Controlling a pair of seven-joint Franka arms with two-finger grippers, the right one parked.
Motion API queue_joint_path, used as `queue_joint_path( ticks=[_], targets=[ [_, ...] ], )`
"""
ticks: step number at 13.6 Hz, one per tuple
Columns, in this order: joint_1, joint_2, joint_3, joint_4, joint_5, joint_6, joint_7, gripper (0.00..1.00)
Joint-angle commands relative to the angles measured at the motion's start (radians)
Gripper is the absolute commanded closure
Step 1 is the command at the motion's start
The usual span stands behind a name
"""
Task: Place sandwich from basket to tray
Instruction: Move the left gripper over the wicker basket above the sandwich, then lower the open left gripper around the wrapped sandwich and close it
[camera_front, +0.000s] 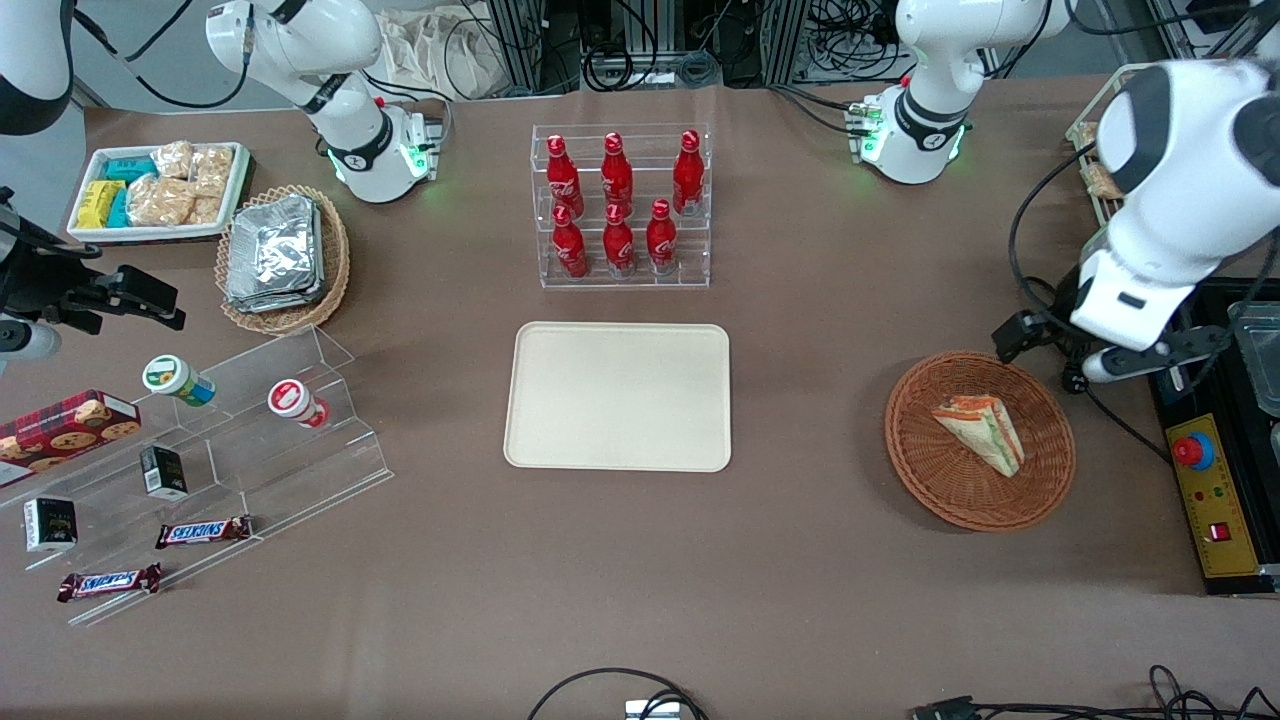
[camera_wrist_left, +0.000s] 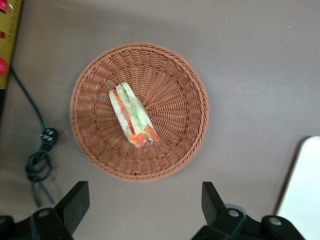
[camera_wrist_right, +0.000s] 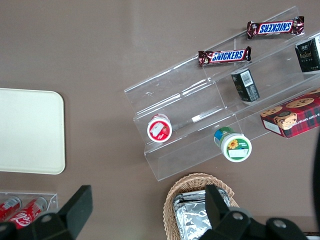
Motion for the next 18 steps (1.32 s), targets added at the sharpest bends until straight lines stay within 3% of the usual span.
queue_joint_path(
  ticks=[1,11,15,18],
  targets=[
    [-0.004,0.03,0.032,-0.115,0.008,0.146,-0.107,0.01],
    [-0.006,0.214,0.072,-0.109,0.039,0.304,-0.242,0.01],
    [-0.006,0.25,0.072,-0.109,0.105,0.339,-0.305,0.01],
    [-0.006,0.279,0.072,-0.107,0.111,0.365,-0.316,0.01]
  ],
)
